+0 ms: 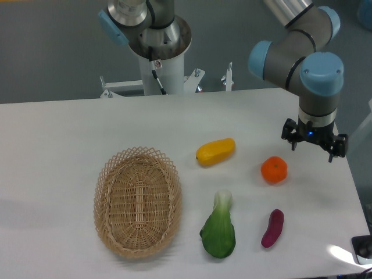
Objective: Pick up the sweet potato from the table
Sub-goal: 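Move the open gripper down over the purple sweet potato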
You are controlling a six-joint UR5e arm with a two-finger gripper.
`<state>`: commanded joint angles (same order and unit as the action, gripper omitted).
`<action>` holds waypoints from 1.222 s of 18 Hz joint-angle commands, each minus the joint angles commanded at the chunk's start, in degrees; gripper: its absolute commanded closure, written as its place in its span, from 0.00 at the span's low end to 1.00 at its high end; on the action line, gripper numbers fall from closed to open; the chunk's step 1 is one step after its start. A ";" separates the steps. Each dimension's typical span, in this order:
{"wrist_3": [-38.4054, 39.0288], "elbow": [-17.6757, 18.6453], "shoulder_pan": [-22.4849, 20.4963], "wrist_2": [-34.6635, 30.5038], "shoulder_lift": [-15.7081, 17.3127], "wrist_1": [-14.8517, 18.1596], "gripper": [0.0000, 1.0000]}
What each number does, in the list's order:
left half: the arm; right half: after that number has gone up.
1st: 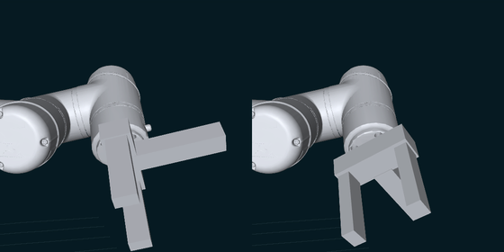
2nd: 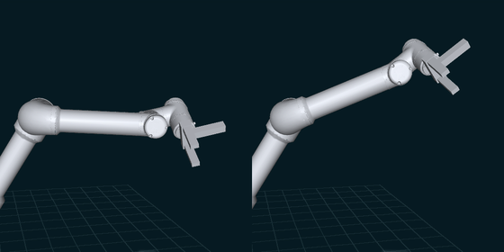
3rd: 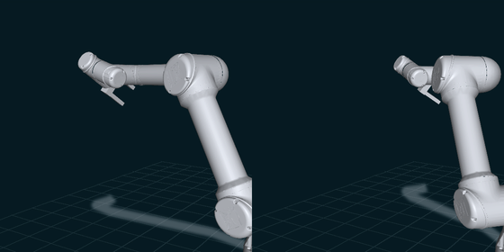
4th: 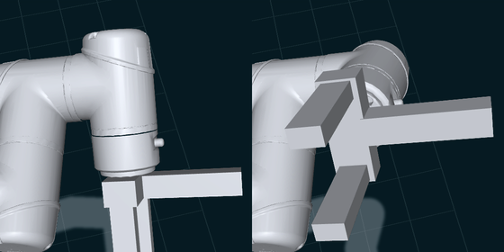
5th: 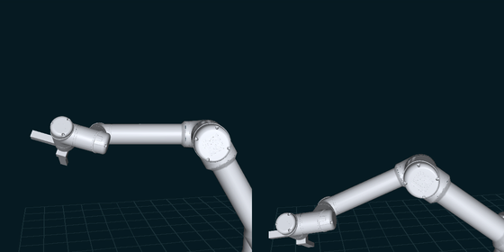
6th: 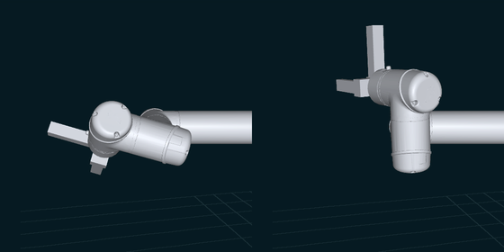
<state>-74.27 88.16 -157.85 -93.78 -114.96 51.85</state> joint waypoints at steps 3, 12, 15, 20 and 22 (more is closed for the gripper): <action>0.26 -0.27 0.00 1.06 -0.18 0.00 0.00; 11.92 -3.24 0.70 6.84 -3.24 0.09 0.00; 17.22 -6.85 2.89 8.18 -6.76 -0.09 0.00; 17.50 -11.34 5.18 8.26 -11.07 -0.26 0.00; 16.44 -10.99 5.71 8.35 -12.39 -0.70 0.00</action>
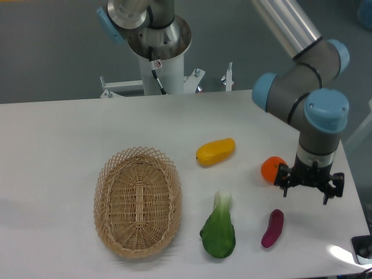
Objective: Pick up the sweet potato from the table
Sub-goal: 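Move the open gripper down over the purple sweet potato, then close the gripper around the purple sweet potato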
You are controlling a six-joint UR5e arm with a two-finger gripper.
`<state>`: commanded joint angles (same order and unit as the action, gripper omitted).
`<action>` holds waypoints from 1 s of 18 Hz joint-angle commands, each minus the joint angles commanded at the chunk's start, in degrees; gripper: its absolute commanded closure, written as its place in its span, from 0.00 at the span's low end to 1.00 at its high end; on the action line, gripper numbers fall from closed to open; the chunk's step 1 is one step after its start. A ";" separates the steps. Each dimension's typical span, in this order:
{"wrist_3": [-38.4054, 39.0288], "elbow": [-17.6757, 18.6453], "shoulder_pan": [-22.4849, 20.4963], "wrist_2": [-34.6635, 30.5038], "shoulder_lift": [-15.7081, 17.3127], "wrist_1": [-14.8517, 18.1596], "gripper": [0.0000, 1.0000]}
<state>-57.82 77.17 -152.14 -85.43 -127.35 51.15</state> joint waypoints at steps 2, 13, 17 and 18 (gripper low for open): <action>-1.50 -1.75 1.23 0.00 -2.54 -0.79 0.00; -3.26 1.85 2.55 -0.44 -3.70 -1.50 0.00; -3.17 2.29 2.82 -0.53 -4.14 -1.58 0.00; -3.17 2.29 2.90 -0.53 -4.23 -1.58 0.00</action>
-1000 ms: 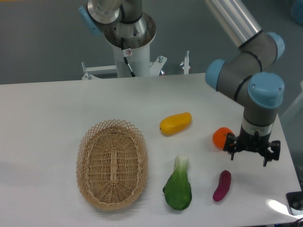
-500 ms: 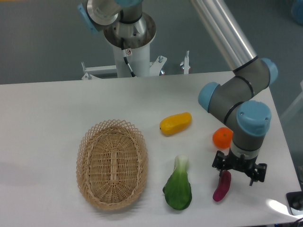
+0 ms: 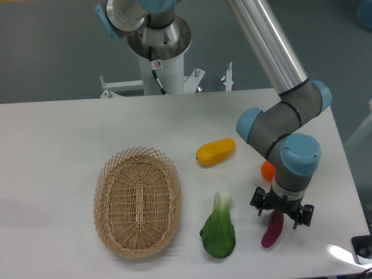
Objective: Pick up the sweet potato from the table
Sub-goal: 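Close the gripper around the purple sweet potato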
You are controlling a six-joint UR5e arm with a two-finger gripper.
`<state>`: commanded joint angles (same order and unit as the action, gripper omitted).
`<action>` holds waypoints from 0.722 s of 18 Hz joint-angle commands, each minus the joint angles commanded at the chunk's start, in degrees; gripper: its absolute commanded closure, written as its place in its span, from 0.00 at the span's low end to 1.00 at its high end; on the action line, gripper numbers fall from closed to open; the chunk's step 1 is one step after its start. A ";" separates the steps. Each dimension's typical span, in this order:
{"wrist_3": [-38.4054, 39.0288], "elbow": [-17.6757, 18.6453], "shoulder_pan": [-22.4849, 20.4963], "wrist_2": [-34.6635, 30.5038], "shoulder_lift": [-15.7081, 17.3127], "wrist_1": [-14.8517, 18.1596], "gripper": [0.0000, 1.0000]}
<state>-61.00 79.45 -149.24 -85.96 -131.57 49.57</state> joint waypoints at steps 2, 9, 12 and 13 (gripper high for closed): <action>-0.09 -0.09 -0.09 0.00 -0.18 0.00 0.00; -0.44 0.00 0.62 -2.81 -1.41 -2.10 0.17; -0.44 0.09 0.70 -2.81 -1.32 -2.29 0.44; -0.53 0.00 0.70 -2.81 -1.23 -2.29 0.53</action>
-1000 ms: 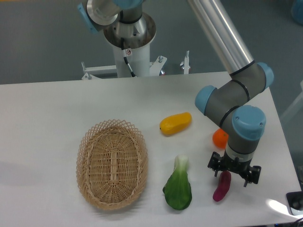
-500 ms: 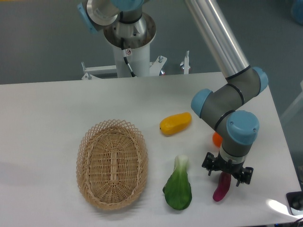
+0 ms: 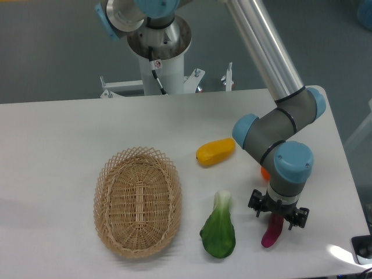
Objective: Pick up the sweet potato from the table
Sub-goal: 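Close the gripper around the purple sweet potato, then lift the held sweet potato up off the table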
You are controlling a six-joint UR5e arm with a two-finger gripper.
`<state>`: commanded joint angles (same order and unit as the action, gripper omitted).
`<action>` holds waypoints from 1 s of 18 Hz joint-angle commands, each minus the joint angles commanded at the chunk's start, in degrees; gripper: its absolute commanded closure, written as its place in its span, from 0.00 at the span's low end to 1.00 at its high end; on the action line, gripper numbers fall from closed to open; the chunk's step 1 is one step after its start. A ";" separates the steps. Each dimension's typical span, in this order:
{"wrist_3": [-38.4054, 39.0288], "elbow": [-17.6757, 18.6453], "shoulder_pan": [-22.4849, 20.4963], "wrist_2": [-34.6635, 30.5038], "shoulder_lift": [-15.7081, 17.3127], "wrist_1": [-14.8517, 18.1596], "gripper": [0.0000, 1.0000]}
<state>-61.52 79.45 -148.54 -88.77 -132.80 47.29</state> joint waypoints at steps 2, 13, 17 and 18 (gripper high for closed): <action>-0.18 0.00 0.00 0.00 0.09 -0.09 0.64; -2.63 -0.26 -0.44 0.44 5.26 0.00 0.70; -6.15 0.00 -1.84 0.35 10.53 4.28 0.70; -6.50 -0.09 -2.11 0.35 11.94 7.35 0.70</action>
<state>-68.02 79.37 -150.64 -88.42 -120.86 54.64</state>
